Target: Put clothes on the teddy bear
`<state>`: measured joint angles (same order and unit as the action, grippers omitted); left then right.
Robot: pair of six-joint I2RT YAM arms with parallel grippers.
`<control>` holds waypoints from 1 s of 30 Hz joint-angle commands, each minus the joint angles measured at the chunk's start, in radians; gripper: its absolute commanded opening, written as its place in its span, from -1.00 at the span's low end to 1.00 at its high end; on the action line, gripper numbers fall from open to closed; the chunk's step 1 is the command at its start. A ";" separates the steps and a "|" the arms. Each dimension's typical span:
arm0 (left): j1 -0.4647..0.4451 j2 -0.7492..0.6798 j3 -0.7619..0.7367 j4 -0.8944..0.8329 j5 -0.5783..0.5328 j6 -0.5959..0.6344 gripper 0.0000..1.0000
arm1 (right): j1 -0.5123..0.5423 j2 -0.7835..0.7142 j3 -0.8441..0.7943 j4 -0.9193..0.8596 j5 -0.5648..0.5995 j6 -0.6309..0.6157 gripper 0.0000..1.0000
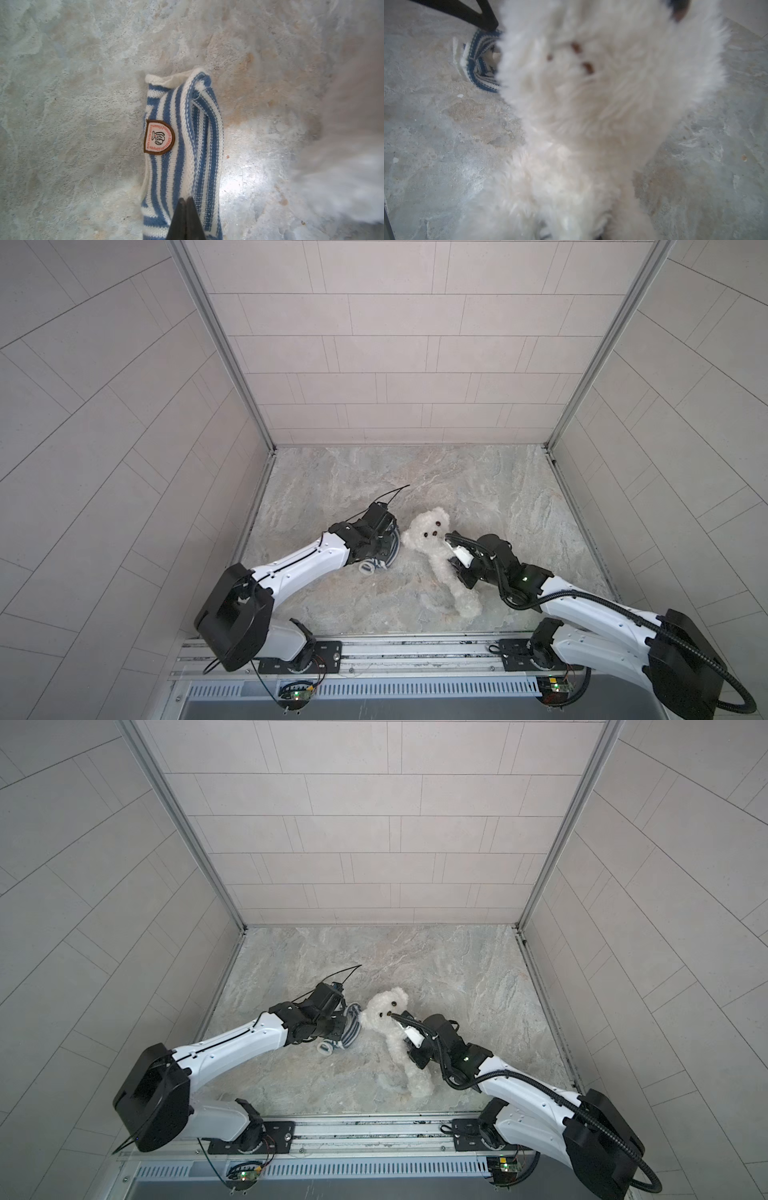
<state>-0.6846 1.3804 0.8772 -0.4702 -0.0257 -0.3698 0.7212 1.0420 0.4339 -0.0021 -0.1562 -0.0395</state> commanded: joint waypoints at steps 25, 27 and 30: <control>0.005 -0.106 -0.080 0.101 0.074 -0.031 -1.00 | 0.191 0.278 0.072 0.159 0.181 0.057 -1.00; 0.005 -0.112 -0.079 0.100 0.065 -0.036 -1.00 | 0.193 0.274 0.063 0.158 0.180 0.061 -1.00; 0.005 -0.115 -0.072 0.087 0.046 -0.024 -1.00 | 0.193 0.263 0.049 0.160 0.171 0.066 -1.00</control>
<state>-0.6846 1.2861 0.8017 -0.3862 0.0452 -0.3935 0.9051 1.3098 0.5007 0.1726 0.0200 0.0124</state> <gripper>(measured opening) 0.049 0.133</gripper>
